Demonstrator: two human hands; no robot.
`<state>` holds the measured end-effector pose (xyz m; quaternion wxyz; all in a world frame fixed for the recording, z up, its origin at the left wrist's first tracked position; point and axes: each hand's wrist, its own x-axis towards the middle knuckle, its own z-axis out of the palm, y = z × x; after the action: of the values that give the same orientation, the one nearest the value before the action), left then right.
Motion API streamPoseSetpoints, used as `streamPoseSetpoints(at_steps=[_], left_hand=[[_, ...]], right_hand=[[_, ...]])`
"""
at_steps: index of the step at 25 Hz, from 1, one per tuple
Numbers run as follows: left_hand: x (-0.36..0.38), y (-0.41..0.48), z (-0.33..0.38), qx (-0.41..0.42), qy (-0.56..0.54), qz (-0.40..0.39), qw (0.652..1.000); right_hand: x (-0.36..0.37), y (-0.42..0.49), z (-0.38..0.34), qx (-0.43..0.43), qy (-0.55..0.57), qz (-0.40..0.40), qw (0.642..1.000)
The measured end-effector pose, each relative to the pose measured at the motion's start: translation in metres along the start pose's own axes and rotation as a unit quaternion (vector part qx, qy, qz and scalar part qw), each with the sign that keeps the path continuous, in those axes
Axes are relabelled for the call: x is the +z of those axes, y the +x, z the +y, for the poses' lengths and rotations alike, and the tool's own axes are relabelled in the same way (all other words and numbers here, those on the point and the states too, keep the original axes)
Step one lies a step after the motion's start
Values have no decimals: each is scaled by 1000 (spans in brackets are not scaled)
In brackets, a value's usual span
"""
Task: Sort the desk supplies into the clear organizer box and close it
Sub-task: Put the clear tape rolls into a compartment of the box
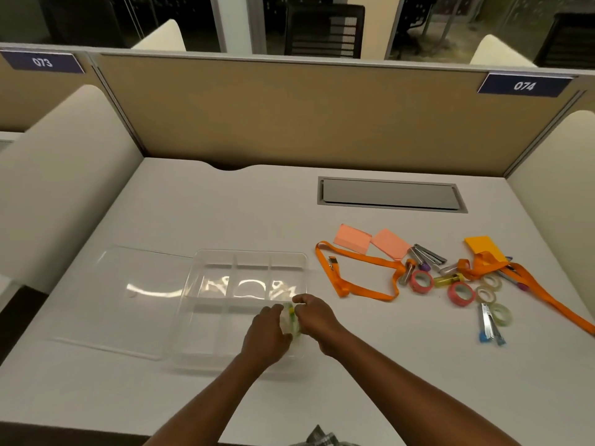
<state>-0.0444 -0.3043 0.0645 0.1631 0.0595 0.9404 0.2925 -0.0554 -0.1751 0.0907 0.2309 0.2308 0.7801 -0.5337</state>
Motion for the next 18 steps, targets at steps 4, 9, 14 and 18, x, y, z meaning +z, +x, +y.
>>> streamPoseSetpoints(at_steps=[4,9,14,18], left_hand=[[3,4,-1,-5,29,14,999],[15,11,14,4,49,49,998],[45,16,59,52,38,79,995],[80,23,111,98,33,48,994]], right_hand=[[-8,-1,4,-24,-35,18,999],[-32,-4,15,-51,-49,33,997],[-81,-7,37,-52,-31,40,997],[-136,-10,66,-36,-8,66,997]])
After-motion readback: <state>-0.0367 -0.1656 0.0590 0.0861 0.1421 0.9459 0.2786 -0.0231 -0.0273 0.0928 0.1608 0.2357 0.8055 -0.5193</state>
